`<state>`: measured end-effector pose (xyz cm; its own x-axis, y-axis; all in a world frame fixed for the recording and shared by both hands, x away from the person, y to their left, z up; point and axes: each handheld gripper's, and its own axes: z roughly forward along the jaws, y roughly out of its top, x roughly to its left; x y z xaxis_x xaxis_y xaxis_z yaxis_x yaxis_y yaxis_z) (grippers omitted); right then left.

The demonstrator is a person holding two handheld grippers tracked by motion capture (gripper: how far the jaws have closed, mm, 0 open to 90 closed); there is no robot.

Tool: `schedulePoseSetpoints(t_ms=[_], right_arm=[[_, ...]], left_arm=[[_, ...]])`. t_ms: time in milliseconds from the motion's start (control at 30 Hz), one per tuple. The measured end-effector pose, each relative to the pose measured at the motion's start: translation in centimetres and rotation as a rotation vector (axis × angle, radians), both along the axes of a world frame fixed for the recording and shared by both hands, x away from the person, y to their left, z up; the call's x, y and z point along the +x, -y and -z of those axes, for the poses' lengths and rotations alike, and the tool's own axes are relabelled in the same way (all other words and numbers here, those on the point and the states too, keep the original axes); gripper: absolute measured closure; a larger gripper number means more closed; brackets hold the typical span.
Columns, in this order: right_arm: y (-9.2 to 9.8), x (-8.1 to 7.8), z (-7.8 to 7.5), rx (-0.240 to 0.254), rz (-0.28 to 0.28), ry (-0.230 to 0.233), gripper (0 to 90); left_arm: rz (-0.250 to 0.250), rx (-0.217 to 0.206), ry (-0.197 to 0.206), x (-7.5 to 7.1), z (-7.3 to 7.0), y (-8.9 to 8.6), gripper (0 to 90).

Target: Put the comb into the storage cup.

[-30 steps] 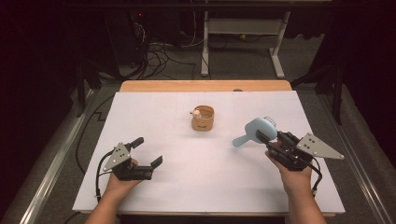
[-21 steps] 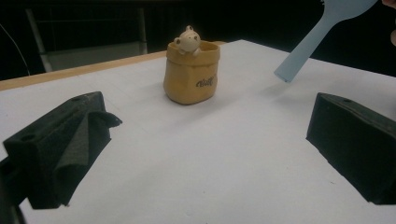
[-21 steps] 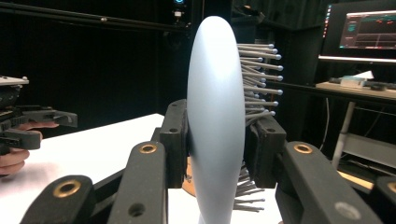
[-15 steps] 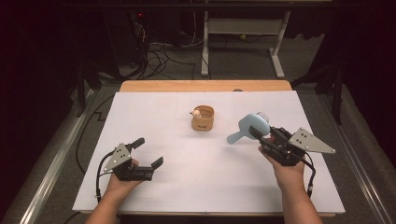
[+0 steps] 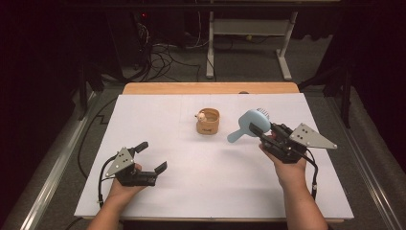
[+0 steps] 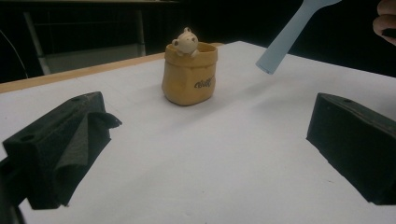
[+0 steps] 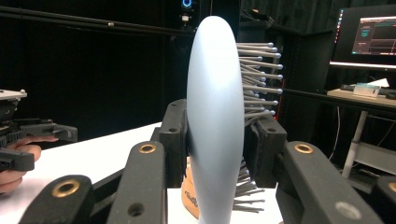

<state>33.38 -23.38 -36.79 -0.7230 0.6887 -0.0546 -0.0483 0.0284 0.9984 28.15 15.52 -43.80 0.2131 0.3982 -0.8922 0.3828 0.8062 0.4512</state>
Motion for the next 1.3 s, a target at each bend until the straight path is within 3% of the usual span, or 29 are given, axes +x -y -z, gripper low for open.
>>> schedulePoseSetpoints(t_ms=[267, 333, 400, 1300], right_arm=[[-0.3, 0.6, -0.3, 0.014, 0.007, 0.001, 65.5], [-0.4, 0.8, -0.4, 0.014, 0.007, 0.002, 65.4], [-0.5, 0.9, -0.6, 0.016, 0.006, 0.003, 65.5], [-2.1, 2.0, -4.1, 0.033, 0.000, 0.037, 65.3]], left_arm=[[0.013, 0.041, 0.019, -0.1, 0.4, 0.3, 0.5], [0.014, 0.040, 0.020, -0.2, 0.4, 0.3, 0.5], [0.006, 0.015, -0.005, -0.2, 0.2, 0.5, 0.5], [0.024, 0.022, 0.007, -0.5, 0.2, 0.3, 0.5]])
